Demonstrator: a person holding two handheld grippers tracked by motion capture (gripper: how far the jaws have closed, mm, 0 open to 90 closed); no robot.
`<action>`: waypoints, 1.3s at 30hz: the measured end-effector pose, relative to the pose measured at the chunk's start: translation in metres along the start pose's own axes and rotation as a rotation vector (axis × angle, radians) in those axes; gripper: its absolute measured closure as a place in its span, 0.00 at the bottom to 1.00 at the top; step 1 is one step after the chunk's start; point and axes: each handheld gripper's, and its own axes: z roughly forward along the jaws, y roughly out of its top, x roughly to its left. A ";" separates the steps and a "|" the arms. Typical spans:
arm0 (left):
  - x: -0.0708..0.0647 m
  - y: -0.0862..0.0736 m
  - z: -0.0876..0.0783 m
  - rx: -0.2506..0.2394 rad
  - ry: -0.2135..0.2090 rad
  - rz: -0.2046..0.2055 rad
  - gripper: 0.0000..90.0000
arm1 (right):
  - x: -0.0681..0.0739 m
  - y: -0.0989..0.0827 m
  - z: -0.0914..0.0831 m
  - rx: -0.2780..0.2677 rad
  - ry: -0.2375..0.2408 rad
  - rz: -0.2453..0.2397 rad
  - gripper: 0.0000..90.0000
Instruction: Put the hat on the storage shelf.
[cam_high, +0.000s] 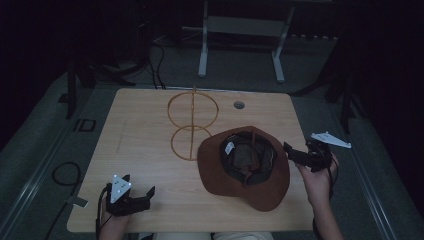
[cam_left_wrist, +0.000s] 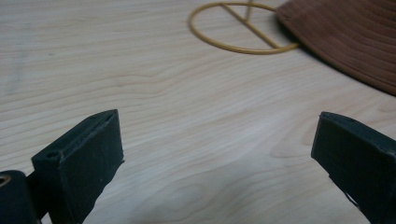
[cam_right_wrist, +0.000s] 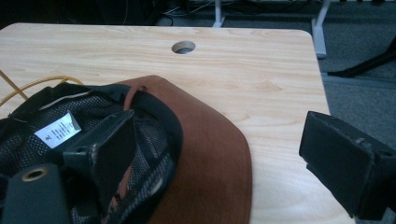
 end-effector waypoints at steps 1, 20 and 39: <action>-0.001 0.000 0.000 0.002 -0.004 0.002 0.03 | 0.004 0.003 0.006 0.012 0.015 -0.012 0.15; -0.005 0.001 0.001 0.036 0.016 0.025 0.03 | 0.034 0.004 0.071 0.156 0.033 -0.126 0.26; -0.009 0.001 0.002 0.040 0.015 0.031 0.03 | 0.046 -0.033 0.118 0.309 -0.122 -0.194 0.36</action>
